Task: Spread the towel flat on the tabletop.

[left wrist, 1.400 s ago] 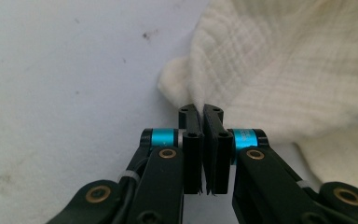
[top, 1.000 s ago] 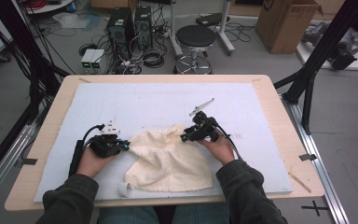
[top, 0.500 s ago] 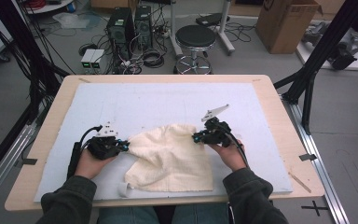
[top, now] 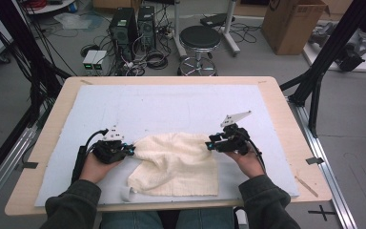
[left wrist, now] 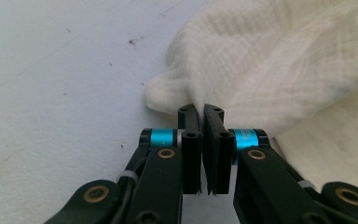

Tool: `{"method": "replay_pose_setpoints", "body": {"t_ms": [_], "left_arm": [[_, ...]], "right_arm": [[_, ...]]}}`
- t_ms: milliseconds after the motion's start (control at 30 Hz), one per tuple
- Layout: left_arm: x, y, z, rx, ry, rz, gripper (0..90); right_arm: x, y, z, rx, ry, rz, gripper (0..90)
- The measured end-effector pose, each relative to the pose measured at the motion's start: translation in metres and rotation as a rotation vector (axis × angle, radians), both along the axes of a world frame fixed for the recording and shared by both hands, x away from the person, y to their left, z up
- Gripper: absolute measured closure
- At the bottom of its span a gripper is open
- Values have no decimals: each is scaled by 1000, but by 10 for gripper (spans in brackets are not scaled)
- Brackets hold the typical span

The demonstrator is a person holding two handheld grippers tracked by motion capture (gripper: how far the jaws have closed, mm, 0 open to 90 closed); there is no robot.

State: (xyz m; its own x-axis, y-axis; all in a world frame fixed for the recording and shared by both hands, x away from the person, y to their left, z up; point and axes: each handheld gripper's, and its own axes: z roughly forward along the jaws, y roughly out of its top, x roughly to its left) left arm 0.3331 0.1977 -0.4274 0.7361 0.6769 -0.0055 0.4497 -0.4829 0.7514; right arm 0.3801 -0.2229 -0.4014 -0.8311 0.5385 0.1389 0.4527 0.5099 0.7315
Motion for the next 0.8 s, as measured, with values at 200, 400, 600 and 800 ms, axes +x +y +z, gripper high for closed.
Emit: {"method": "replay_pose_setpoints", "body": {"t_ms": [200,400,600,800], "left_arm": [[1,1,0,-8,6,-7,852],[1,1,-1,-21,7,-11,852],[-3,2,6,-58,-68,47,853],[-3,-11,-1,-48,52,-67,849]], "right_arm": [[28,1,-18,-6,63,-79,551],[33,15,-30,-102,49,-57,715],[23,10,-11,-72,-94,-109,839],[16,2,-18,-122,-58,-82,840]]}}
